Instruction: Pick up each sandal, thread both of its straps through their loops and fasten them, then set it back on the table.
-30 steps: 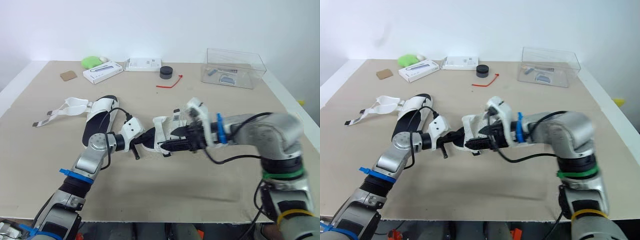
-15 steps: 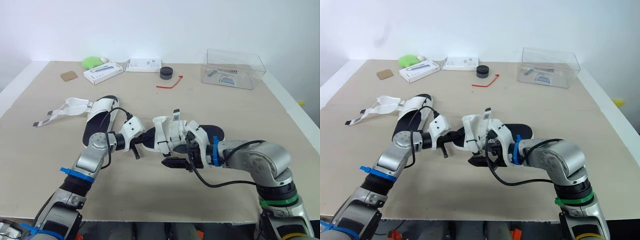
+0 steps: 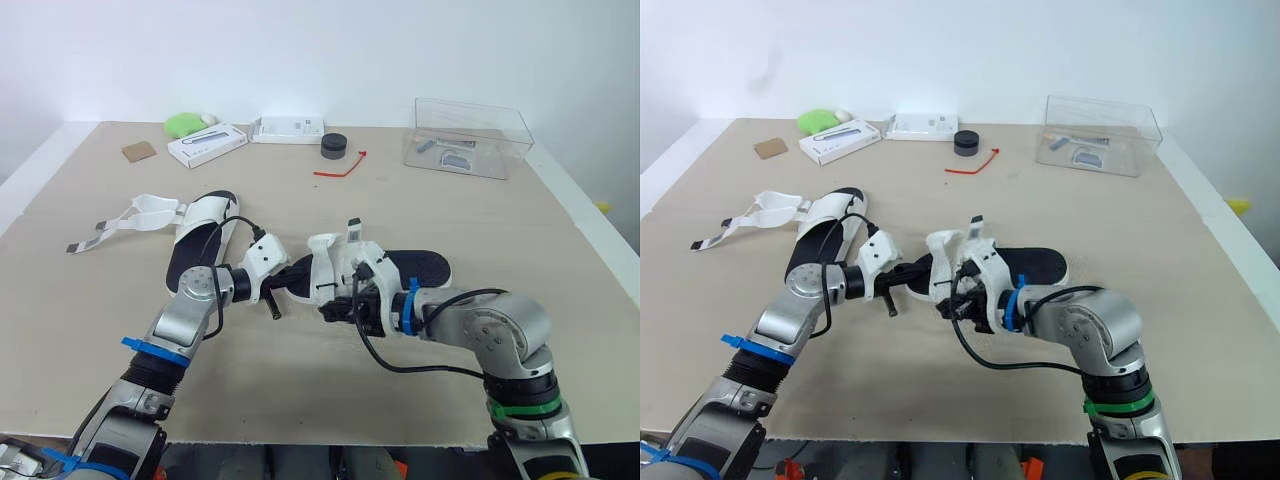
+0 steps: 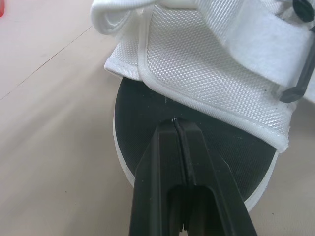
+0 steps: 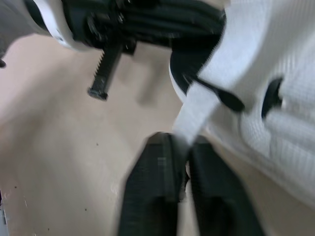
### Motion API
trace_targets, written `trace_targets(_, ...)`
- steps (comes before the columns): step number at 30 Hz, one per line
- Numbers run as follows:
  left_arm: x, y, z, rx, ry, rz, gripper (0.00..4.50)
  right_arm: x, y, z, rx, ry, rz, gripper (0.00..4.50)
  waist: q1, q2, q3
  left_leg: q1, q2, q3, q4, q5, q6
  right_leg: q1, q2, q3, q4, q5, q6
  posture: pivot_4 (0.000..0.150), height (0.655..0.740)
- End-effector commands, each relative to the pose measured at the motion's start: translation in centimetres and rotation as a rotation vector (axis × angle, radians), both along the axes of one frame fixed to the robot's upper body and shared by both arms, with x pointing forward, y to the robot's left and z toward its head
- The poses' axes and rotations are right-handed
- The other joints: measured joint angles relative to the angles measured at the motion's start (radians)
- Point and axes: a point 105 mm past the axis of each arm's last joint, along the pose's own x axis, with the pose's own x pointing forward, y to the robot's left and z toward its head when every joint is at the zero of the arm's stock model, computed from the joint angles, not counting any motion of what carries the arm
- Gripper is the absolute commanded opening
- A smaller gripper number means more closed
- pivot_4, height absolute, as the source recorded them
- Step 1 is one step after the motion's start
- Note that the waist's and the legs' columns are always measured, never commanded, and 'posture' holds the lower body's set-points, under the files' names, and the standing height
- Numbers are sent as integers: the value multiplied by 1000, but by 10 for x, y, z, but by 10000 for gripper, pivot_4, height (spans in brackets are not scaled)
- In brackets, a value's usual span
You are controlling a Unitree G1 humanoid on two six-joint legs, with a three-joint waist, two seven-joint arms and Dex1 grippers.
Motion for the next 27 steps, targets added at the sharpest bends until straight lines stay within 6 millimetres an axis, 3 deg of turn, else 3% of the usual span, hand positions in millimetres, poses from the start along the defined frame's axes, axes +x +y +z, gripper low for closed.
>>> trace_targets(1,-15,-3,-39,74,140,-28,0,-20,-5,-6,-35,28,71,1359,2,0,0,0,0,0,0,0,0,0,0,0,0,0,0,1500,7400)
trace_targets(6,-17,-2,-42,79,145,-25,0,-54,-5,-5,-4,117,218,1359,1,0,0,0,0,0,0,-1,1,0,0,0,0,-1,0,1500,7400)
trace_targets(15,-18,-5,-44,81,150,-35,0,-58,-3,2,0,76,254,1359,2,0,-1,1,0,-1,0,-1,1,1,0,0,0,-1,1,1500,7400)
trace_targets(19,-18,-5,-45,82,152,-40,0,-57,-6,9,-25,26,271,14355,2,0,-1,1,-1,-1,0,-1,1,1,0,0,0,-1,1,1500,7400)
trace_targets(22,-18,-6,-45,83,152,-42,0,-58,-13,18,-128,-80,337,29190,2,1,0,1,-1,0,0,-1,1,1,0,0,0,-1,2,1500,7400)
trace_targets(25,-16,-5,-44,84,149,-40,0,-51,-21,33,-257,-294,418,41960,2,0,0,1,-1,0,1,-1,1,1,0,0,0,-5,8,1500,7400)
trace_targets(27,-15,-4,-44,86,146,-39,0,-43,-22,46,-328,-491,485,43598,3,0,0,2,-1,-1,0,-1,1,2,0,0,0,-6,8,1500,7400)
